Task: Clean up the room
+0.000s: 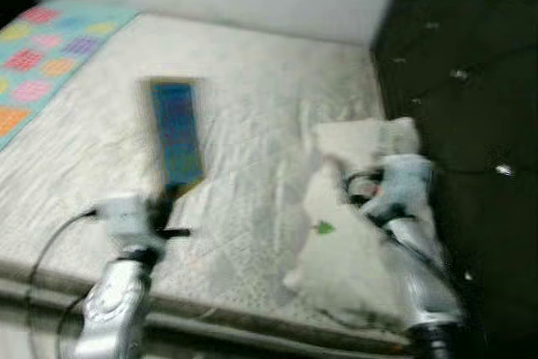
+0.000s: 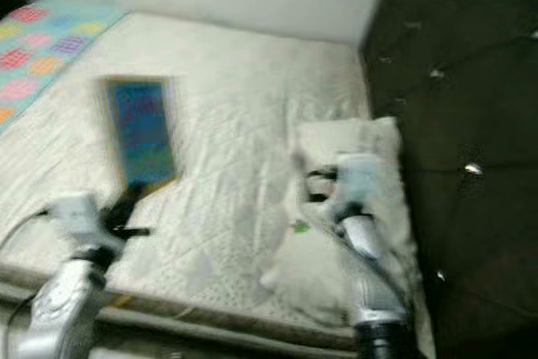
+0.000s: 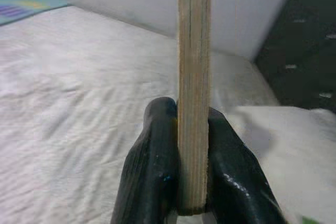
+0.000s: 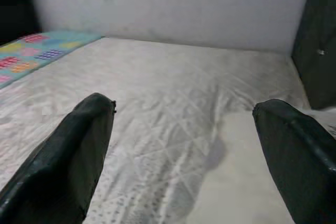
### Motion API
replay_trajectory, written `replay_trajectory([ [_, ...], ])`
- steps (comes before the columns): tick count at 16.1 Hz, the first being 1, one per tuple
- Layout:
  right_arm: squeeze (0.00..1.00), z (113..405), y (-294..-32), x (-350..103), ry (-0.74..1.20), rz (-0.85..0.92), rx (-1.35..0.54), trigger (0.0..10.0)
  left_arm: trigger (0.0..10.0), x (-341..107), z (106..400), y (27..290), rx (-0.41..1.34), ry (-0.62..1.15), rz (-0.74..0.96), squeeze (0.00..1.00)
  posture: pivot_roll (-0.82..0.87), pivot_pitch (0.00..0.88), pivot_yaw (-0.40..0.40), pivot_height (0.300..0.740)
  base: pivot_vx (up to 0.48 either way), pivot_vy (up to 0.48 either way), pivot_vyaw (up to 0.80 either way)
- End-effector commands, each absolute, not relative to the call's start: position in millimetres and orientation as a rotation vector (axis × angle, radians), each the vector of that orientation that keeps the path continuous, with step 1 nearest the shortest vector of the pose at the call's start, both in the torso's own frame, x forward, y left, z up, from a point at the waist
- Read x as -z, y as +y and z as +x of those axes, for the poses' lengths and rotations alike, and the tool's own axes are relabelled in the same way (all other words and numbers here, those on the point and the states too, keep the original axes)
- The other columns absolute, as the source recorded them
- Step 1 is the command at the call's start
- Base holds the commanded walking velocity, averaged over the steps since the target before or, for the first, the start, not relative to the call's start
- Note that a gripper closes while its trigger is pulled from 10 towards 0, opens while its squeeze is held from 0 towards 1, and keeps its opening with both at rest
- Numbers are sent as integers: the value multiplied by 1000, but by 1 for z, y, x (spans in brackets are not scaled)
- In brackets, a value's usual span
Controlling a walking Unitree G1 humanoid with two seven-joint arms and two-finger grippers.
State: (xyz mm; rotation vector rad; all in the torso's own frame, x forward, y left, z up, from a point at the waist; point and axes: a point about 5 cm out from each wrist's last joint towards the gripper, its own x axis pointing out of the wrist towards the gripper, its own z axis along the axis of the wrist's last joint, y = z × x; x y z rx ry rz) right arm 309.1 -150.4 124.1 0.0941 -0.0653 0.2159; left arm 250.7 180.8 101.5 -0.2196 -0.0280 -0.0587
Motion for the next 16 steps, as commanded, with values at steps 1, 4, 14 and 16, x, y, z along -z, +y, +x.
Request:
replay_trajectory([
  [1, 0, 304, -171, -115, -29, 74, -150, 10000, 10000, -112, 254, 167, 104, -78, -239, 0, -10, 84, -48, 740, 0, 0, 0],
  [4, 0, 304, -171, -115, -29, 72, -152, 10000, 10000, -110, 255, 168, 86, -63, -242, 0, -10, 83, -47, 740, 0, 0, 0],
  [14, 0, 304, -171, -114, -26, 67, -152, 10000, 10000, -108, 256, 170, 59, -42, -289, 0, -12, 91, -51, 740, 0, 262, 0],
  [16, 0, 304, -171, -114, -26, 65, -149, 10000, 10000, -108, 256, 170, 60, -39, -291, 0, -13, 91, -51, 740, 0, 480, 0],
])
